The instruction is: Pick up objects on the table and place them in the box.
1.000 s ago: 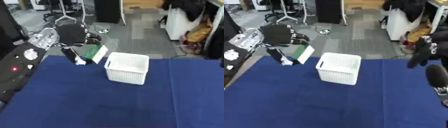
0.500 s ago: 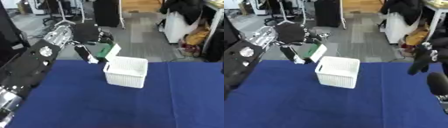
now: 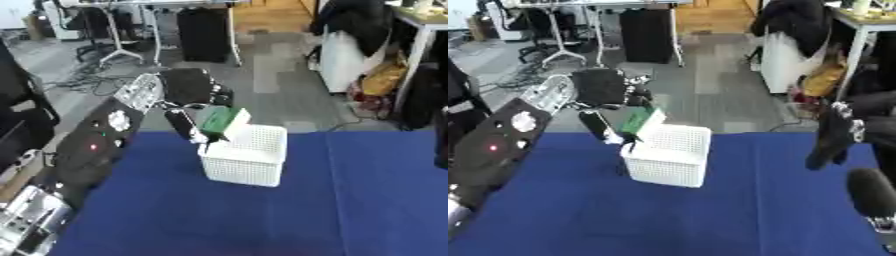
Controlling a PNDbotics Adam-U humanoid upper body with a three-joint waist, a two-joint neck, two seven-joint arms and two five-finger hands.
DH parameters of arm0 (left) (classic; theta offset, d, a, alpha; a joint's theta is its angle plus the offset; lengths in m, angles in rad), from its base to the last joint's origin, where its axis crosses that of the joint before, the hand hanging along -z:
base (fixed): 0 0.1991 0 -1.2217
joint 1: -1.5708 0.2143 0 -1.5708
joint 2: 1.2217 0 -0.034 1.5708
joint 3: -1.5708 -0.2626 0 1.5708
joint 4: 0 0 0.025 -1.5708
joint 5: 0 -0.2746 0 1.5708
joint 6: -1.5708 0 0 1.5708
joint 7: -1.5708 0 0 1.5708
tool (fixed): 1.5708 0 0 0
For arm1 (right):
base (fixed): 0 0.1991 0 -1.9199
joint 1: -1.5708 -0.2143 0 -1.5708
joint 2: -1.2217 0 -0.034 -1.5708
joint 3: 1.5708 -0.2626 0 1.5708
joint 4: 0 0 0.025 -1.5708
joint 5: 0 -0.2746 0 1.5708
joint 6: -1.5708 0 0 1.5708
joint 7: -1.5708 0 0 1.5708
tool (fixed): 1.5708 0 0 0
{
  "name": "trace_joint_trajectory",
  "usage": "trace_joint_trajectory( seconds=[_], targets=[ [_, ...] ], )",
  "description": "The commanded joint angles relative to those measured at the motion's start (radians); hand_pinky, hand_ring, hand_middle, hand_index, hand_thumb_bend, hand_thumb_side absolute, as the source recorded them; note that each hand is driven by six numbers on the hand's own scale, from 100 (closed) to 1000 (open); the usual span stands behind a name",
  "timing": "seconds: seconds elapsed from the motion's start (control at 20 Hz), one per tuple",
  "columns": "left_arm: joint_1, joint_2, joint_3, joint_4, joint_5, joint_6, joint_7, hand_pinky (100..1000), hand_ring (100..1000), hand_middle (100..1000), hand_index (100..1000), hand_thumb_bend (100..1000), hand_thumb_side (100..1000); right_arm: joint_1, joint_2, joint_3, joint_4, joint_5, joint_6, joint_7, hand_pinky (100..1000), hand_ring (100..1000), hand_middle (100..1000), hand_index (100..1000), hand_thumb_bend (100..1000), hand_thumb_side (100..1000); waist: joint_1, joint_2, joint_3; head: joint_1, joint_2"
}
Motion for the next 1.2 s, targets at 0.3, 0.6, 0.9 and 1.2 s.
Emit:
trace_joint_trajectory(
  seconds=[0.3,0.6,0.9,1.2],
  targets=[
    [-0.062,-0.053,0.107,0.116,-0.259,0.216,0.13,304,100,116,344,185,876,-0.038,0.027,0.022,-0.015,-0.028,-0.007,0.032,212,291,235,437,230,951,-0.003,-0.001,-0.028,0.029,-0.054],
    [-0.066,-0.066,0.142,0.211,-0.412,0.449,-0.026,1000,1000,1000,1000,510,1000,-0.045,0.041,0.029,-0.015,-0.041,-0.01,0.047,212,291,236,437,231,950,0.002,0.004,-0.042,0.027,-0.08],
    [-0.07,-0.07,0.153,0.206,-0.407,0.446,-0.035,1000,1000,1000,1000,443,1000,-0.04,0.038,0.028,-0.015,-0.045,-0.009,0.054,211,290,235,437,230,951,0.005,-0.002,-0.038,0.018,-0.082],
    [0.007,0.036,0.149,0.12,-0.07,0.362,0.048,932,871,914,888,153,1000,-0.023,0.011,0.017,-0.015,-0.032,-0.002,0.049,210,290,234,437,230,953,0.012,-0.015,-0.001,-0.041,-0.102]
  ],
)
